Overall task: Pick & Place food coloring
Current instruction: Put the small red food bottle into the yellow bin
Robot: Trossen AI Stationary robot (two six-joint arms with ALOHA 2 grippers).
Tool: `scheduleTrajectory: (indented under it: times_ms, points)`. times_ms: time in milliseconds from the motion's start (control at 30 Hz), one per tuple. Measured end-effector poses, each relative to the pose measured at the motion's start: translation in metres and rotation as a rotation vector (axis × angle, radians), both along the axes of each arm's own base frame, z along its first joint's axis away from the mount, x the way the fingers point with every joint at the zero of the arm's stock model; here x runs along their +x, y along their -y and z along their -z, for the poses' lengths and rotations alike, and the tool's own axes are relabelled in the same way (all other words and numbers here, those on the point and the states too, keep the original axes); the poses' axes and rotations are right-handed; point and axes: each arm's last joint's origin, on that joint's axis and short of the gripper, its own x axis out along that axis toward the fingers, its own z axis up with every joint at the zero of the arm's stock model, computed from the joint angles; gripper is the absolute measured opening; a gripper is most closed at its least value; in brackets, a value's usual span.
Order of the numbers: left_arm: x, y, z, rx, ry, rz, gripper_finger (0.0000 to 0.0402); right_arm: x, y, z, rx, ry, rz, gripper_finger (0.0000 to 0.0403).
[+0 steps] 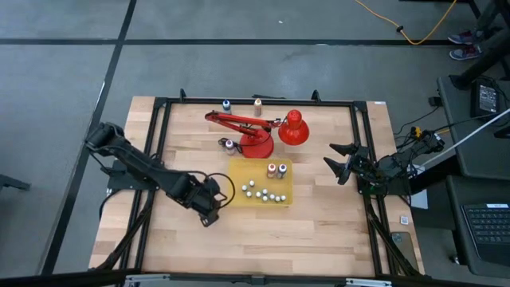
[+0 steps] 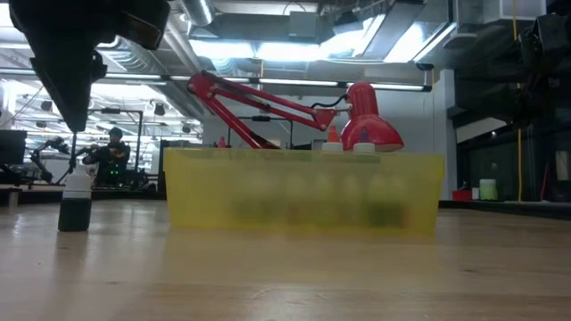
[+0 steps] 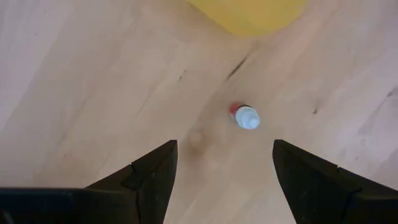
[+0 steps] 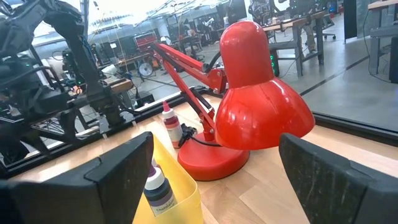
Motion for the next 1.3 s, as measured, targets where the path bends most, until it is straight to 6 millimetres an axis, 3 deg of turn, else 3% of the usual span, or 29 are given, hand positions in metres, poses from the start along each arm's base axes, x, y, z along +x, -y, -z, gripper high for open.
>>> scheduleTrajectory:
  times_ms: [333,733,967,1100,1300]
  points:
    - [0.022,0.022,0.013,0.002,-0.022,0.095,0.0255,0.000,0.000,0.000,0.000,0.000,0.000,0.0347]
    - [0.036,0.024,0.051,0.063,-0.131,0.169,0.0255,0.000,0.000,0.000,0.000,0.000,0.000,0.0347]
    - [0.042,0.023,0.055,0.051,-0.118,0.205,0.0252,0.000,0.000,0.000,0.000,0.000,0.000,0.0347]
    - [0.041,0.023,0.055,0.037,-0.126,0.206,0.0225,0.000,0.000,0.000,0.000,0.000,0.000,0.0347]
    - [0.041,0.023,0.055,0.034,-0.127,0.206,0.0152,0.000,0.000,0.000,0.000,0.000,0.000,0.0347]
